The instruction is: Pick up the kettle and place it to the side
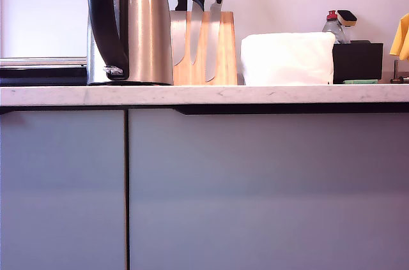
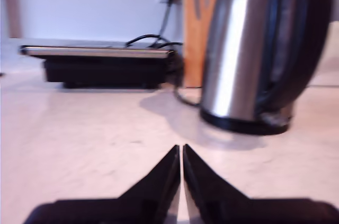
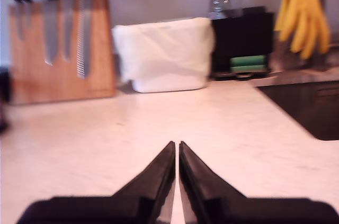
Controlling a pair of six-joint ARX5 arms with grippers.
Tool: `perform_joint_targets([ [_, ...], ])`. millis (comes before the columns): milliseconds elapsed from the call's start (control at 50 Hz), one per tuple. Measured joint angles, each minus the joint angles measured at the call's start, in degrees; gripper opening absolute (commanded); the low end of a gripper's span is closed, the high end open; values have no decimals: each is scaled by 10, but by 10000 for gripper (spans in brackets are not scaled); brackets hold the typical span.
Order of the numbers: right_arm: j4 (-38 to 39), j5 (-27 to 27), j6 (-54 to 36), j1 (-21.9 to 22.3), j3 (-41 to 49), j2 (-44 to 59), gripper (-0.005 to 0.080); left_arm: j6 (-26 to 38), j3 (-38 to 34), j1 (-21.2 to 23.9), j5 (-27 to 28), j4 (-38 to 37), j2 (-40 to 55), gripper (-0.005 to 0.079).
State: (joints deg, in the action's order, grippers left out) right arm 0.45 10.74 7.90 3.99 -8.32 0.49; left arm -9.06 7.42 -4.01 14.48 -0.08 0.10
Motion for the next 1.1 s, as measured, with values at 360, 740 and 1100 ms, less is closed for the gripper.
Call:
perform_joint_targets([
  [360, -52, 298, 118, 0, -157, 15, 126, -47, 115, 0, 292, -49, 33, 105],
  [740, -36, 417, 101, 0, -213, 111, 481, 18, 173, 0, 415, -47, 123, 639],
  [1100, 24, 463, 76, -87, -215, 311, 481, 95, 183, 0, 453, -16, 308, 638],
])
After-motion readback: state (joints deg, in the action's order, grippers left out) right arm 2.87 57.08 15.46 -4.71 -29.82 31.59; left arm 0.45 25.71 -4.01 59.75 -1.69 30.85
